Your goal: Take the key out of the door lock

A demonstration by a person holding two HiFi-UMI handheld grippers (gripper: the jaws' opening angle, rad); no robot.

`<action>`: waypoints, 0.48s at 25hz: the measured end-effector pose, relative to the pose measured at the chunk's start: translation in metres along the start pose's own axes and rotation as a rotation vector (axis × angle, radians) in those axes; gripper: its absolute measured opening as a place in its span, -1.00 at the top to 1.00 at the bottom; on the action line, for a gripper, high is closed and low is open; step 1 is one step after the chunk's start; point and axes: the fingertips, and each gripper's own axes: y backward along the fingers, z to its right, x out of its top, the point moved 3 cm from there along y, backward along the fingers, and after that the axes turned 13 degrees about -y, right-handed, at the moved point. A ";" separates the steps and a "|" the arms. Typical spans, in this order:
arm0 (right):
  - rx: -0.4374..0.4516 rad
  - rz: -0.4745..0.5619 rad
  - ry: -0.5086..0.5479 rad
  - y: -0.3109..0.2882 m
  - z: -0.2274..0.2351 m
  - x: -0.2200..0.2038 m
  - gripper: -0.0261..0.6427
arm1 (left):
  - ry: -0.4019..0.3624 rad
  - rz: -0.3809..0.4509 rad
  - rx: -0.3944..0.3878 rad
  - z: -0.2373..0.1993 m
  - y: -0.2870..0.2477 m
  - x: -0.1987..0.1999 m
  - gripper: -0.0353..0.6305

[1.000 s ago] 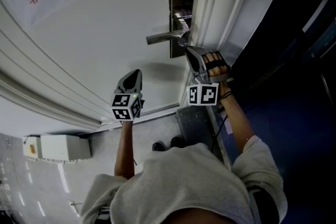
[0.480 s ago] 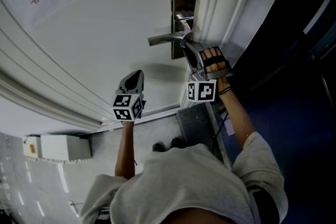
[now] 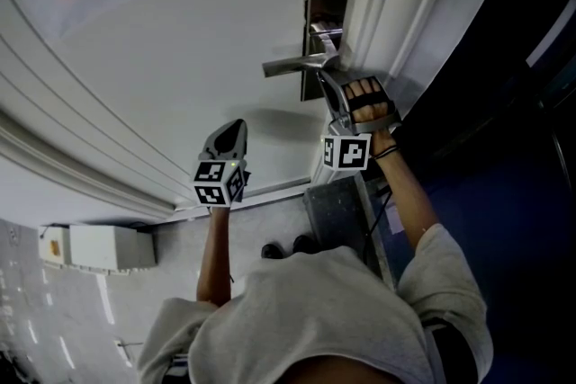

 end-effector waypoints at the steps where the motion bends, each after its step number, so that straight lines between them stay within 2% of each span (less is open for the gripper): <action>1: -0.004 -0.002 0.001 0.000 0.000 0.000 0.82 | 0.001 0.001 -0.001 0.000 0.000 0.000 0.84; 12: -0.004 -0.006 -0.026 0.002 0.001 0.000 0.83 | -0.006 0.010 -0.028 0.011 -0.006 0.004 0.84</action>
